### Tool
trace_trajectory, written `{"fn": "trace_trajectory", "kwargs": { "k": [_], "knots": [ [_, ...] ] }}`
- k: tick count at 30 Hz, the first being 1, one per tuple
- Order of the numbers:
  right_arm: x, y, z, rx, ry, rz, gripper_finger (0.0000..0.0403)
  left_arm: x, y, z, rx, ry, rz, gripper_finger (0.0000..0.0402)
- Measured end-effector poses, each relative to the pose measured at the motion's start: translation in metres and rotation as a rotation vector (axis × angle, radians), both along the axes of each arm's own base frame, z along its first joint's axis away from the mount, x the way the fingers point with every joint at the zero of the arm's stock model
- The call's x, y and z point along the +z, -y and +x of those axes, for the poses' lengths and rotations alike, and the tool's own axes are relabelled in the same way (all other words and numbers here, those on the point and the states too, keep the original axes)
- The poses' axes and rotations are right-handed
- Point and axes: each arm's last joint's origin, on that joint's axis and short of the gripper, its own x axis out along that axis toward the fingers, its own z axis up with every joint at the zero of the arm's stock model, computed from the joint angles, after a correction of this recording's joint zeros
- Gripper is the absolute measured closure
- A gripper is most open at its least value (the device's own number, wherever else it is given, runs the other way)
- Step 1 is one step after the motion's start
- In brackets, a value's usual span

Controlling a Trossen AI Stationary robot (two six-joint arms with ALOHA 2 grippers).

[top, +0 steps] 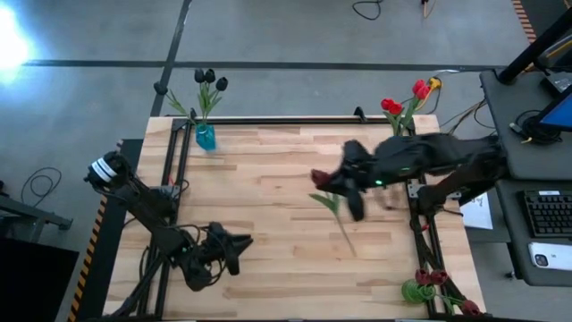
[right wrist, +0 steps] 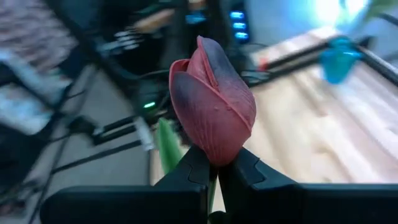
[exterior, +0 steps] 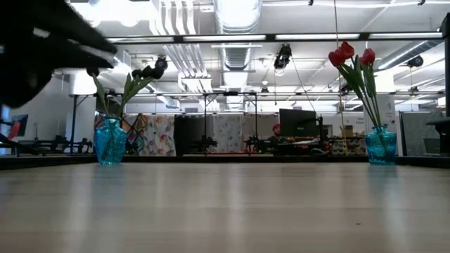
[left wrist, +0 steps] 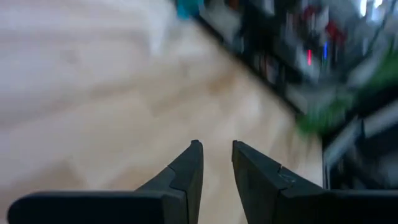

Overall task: Sort flowers into vase by color
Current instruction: Put the dark red tulip into the green vase

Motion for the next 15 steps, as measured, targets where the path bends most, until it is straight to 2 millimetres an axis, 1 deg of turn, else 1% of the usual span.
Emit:
{"fn": "trace_trajectory", "kwargs": {
  "k": [3, 6, 8, 10, 12, 15],
  "knots": [
    [0.012, -0.004, -0.026, 0.113, 0.056, 0.022, 0.0390, 0.014, 0.003, 0.006, 0.123, 0.117, 0.003, 0.0327],
    [0.022, -0.007, -0.048, 0.226, 0.128, 0.068, 0.0390, 0.027, 0.008, 0.010, 0.173, 0.180, -0.015, 0.0327],
    [0.027, -0.010, -0.057, 0.294, 0.168, 0.128, 0.0390, 0.035, 0.011, 0.013, 0.198, 0.216, -0.042, 0.0327],
    [0.029, -0.016, -0.065, 0.407, 0.190, 0.172, 0.0390, 0.043, 0.013, 0.016, 0.226, 0.250, -0.051, 0.0327],
    [0.030, -0.022, -0.072, 0.507, 0.208, 0.179, 0.0390, 0.050, 0.015, 0.017, 0.254, 0.274, -0.045, 0.0327],
    [0.038, -0.026, -0.092, 0.586, 0.263, 0.147, 0.0390, 0.059, 0.018, 0.020, 0.264, 0.293, -0.062, 0.0327]
  ]
}}
